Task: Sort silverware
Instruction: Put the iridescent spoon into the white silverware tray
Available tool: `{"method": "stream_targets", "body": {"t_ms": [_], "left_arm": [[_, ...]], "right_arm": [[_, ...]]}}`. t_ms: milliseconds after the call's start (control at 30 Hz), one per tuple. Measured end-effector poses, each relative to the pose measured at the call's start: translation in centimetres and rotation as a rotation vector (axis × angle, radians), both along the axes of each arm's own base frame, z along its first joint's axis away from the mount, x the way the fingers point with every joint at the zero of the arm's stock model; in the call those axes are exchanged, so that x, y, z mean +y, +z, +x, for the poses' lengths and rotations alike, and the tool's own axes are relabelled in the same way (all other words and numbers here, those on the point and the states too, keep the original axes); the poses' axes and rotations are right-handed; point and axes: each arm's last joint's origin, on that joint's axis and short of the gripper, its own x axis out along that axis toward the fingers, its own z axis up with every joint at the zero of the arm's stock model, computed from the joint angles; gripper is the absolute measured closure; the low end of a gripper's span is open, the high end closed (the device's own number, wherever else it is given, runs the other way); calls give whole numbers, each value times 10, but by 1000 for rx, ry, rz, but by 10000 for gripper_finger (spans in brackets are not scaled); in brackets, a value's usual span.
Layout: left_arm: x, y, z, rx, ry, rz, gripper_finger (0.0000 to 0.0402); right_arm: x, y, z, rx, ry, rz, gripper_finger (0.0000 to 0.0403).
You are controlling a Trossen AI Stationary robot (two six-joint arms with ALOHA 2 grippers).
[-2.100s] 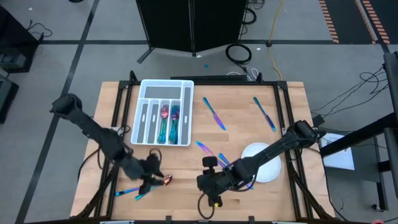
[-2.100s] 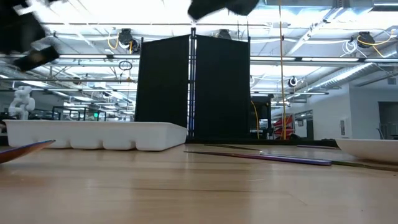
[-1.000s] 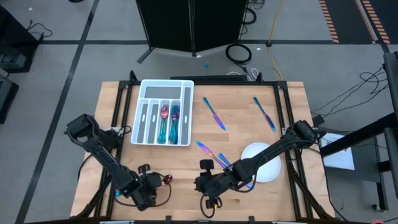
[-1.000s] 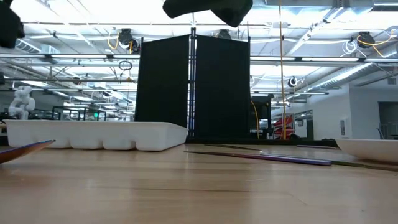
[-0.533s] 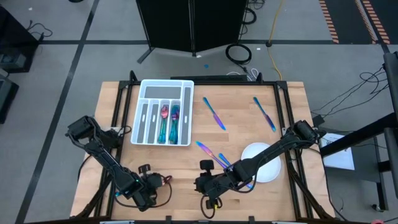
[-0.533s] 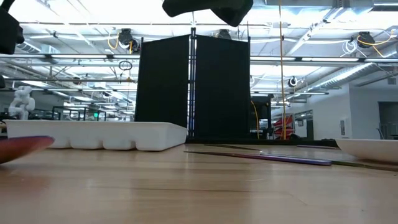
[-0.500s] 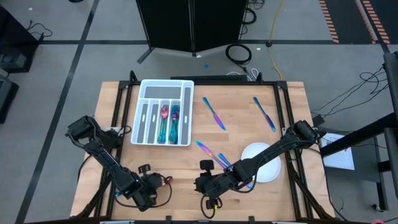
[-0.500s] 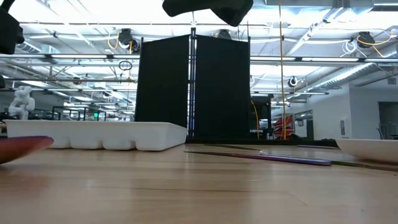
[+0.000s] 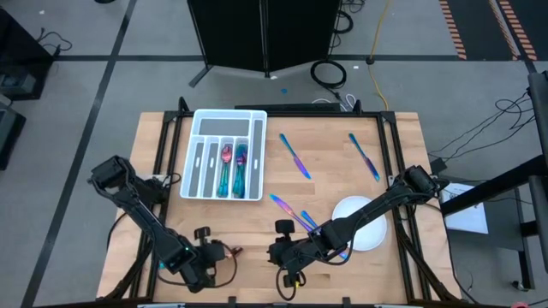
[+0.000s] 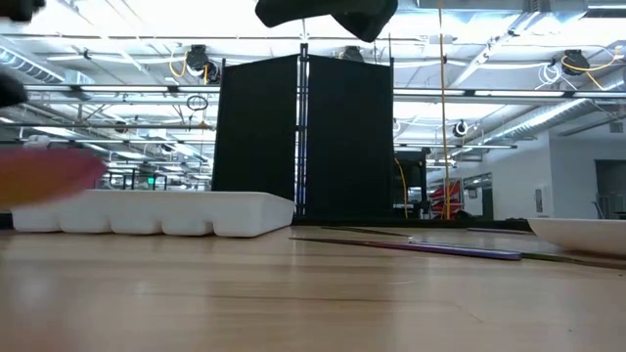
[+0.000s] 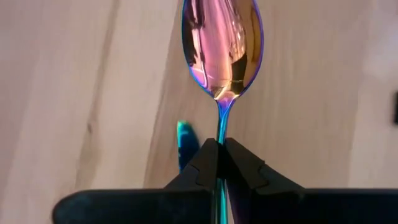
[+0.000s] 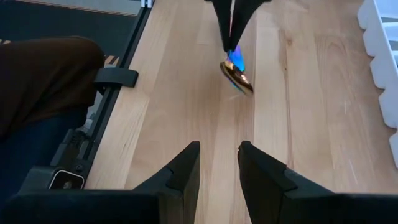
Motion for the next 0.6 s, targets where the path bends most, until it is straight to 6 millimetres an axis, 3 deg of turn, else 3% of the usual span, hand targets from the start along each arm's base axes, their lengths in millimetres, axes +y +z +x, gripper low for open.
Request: {"method": "stream_targets", "body": {"t_ms": [167,267,433,600], "left_arm": [[5,27,-1,-114,1,11,387],[20,46,-5,-172,81,44,387],[58,75,-5,-243,309,49,388],[107,88,4,-230,565,67,388]], "right_arm": [[0,0,0,0,0,0,307],[0,0,0,-2,0,1,307],[0,1,1,-16,-1,9,307],[0,3,3,-40,6,8,307]]}}
